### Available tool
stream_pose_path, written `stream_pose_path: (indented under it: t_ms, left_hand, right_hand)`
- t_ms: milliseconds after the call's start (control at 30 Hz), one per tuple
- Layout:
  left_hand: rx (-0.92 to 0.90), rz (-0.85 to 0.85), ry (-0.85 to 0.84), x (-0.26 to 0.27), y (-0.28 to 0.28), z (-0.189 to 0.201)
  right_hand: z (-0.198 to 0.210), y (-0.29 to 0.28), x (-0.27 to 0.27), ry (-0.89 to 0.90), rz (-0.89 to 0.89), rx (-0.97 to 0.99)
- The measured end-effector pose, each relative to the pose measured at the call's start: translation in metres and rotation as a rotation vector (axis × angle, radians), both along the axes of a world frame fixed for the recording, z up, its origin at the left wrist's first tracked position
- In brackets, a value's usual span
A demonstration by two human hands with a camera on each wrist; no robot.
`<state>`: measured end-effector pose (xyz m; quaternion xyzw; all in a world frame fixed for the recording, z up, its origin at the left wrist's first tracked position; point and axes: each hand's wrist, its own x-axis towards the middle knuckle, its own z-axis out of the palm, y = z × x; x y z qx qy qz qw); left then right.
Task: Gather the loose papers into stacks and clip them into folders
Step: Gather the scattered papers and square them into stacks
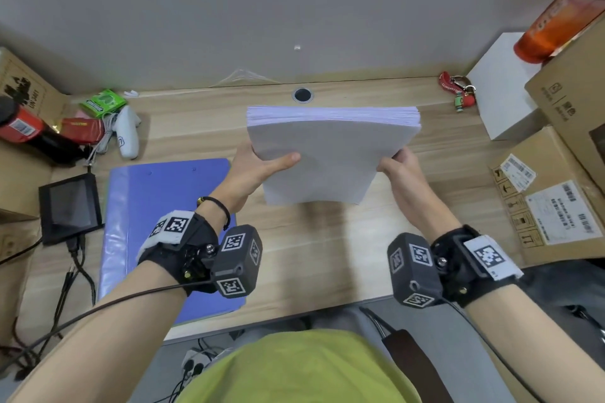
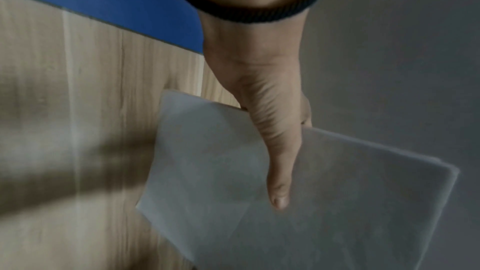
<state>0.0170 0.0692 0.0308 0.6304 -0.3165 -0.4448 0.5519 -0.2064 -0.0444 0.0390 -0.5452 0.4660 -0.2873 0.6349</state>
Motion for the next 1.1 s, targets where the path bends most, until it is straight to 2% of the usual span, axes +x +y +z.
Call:
stream_pose_path:
  t_ms: [133,200,333,433,500,600,700,833,933,1100]
  left_hand:
    - [0.016,0.04,0.006,-0.007,-0.002,-0.009]
    - [0.046,0.016,-0.021,-0.004,0.0,-0.015]
    - [0.147,-0.057,-0.079,-0.001,0.009,-0.031]
    - [0.132,0.0,-0.14,0.002,0.008,-0.039]
    - [0.121,0.018,-0.153,0.008,0.003,-0.033]
    - [0.134,-0.061,-0.195,0.023,-0.008,-0.024]
    - [0.142,-0.188,-0.253,0.035,-0.018,-0.009]
    - [0.128,-0.425,-0.509,0.042,-0.035,0.013]
    - [0.161,-0.512,-0.583,0.049,-0.039,0.022]
    - [0.163,-0.444,-0.519,0.06,-0.028,0.016]
  right_hand:
    - [0.003,0.01,0.018,-0.017,-0.147,0.0]
    - [0.002,0.008,0.015,-0.001,-0.157,0.018]
    - [0.008,0.004,0.001,0.042,-0.015,0.009]
    - [0.038,-0.009,-0.005,0.037,0.101,-0.114]
    - [0.064,-0.025,-0.006,0.104,0.17,-0.239]
    - [0.093,-0.048,-0.006,0.298,0.316,-0.343]
    - [0.099,-0.057,-0.002,0.508,0.549,-0.286]
    - [0.083,-0.052,0.004,0.633,0.75,-0.168]
    - [0.067,-0.045,0.007,0.589,0.698,-0.096]
    - [0.05,-0.032,-0.009,0.379,0.51,0.113]
